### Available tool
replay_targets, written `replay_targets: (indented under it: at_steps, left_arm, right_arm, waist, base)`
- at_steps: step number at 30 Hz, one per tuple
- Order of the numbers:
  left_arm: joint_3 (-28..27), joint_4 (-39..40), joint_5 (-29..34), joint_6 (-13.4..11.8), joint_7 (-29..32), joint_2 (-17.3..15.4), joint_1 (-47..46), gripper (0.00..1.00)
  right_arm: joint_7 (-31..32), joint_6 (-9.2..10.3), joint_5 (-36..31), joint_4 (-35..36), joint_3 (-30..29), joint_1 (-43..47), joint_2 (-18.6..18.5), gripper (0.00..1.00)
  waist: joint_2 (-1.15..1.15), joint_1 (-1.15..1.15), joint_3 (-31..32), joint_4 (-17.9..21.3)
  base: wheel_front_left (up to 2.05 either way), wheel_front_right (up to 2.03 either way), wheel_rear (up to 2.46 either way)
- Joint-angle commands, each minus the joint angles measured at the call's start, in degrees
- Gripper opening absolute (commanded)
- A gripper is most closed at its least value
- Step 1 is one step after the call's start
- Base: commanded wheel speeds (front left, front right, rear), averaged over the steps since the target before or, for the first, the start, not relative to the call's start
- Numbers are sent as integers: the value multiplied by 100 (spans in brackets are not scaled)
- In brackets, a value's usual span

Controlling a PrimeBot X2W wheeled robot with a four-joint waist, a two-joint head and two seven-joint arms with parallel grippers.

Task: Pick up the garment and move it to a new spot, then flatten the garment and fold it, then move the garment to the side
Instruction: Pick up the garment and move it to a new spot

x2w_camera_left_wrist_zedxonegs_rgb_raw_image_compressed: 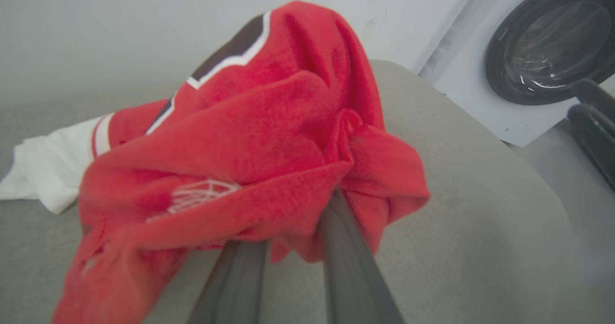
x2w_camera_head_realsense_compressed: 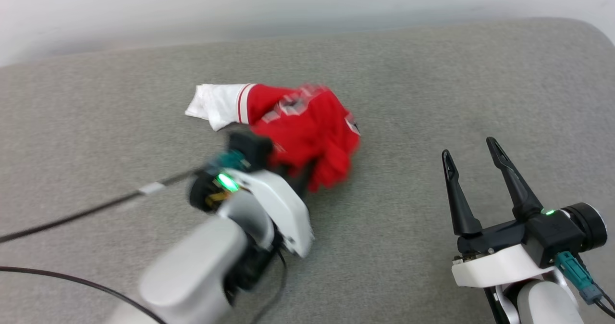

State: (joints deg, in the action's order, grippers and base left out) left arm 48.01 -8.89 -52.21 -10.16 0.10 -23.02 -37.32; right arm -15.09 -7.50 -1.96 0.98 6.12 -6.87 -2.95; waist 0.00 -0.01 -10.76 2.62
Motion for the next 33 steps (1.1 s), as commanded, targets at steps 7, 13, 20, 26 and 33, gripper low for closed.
replay_targets:
  at_steps: [7,13,20,26,33]
  left_arm:
    - [1056,-785,416,494,-162,875,418,100]
    - [1234,-1044,569,692,-509,1253,323,100]
    - [933,-678,696,599,-917,984,98,100]
    - [224,-163,892,169,-1381,196,148,100]
    - [-925,703,1604,-160,-1537,-770,861,100]
  right_arm:
    - [-12,2,99,-23,-23,-10,12,100]
    - [-12,2,80,-100,-33,117,12,100]
    - [-12,2,30,-172,1,251,13,100]
    - [-12,2,46,-171,10,335,13,100]
    - [-12,2,24,-119,-73,396,13,100]
  waist:
    - [0,1,-32,382]
    - [0,1,206,292]
    - [0,1,499,14]
    - [0,1,640,-179]
    - [0,1,656,-327]
  base:
    - [0,0,0]
    - [0,0,0]
    - [0,0,0]
    - [0,0,0]
    - [0,0,0]
